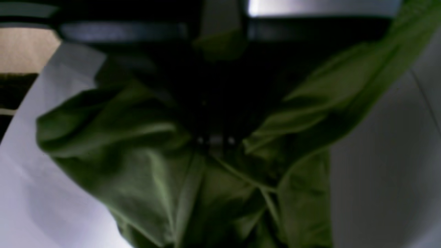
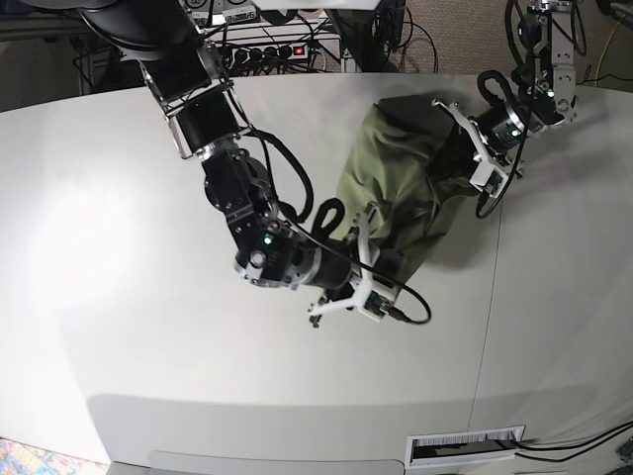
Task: Fold the T-shirt properly
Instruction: 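Spread the shirt flat by pulling its ends apart with both grippers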
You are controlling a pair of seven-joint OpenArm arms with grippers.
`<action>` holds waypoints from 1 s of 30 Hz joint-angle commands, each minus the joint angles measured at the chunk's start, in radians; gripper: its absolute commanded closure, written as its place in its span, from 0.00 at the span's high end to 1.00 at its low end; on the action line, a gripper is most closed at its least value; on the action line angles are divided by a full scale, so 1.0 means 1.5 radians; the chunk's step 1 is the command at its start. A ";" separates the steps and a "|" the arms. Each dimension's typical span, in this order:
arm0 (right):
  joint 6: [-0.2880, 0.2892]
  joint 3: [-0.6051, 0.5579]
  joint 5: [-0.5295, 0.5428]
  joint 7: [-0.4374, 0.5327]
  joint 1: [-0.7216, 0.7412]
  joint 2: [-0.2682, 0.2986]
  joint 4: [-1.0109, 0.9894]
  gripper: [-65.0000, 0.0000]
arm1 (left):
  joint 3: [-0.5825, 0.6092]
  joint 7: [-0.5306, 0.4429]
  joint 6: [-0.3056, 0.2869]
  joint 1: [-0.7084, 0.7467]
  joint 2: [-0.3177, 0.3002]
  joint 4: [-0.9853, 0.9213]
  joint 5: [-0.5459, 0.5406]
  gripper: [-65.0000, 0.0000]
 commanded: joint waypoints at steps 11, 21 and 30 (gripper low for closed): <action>-0.001 0.028 -0.125 0.123 0.055 -0.068 -0.050 0.21 | 0.119 0.003 -0.006 0.006 -0.006 0.010 -0.003 0.00; -0.001 0.029 -0.116 0.076 0.055 -0.068 -0.047 0.21 | 0.168 0.003 -0.006 -0.007 -0.012 0.010 0.070 0.00; -0.001 0.029 -0.052 -0.060 0.054 -0.068 0.041 0.21 | 0.222 -0.019 -0.006 -0.102 -0.083 0.010 0.195 0.00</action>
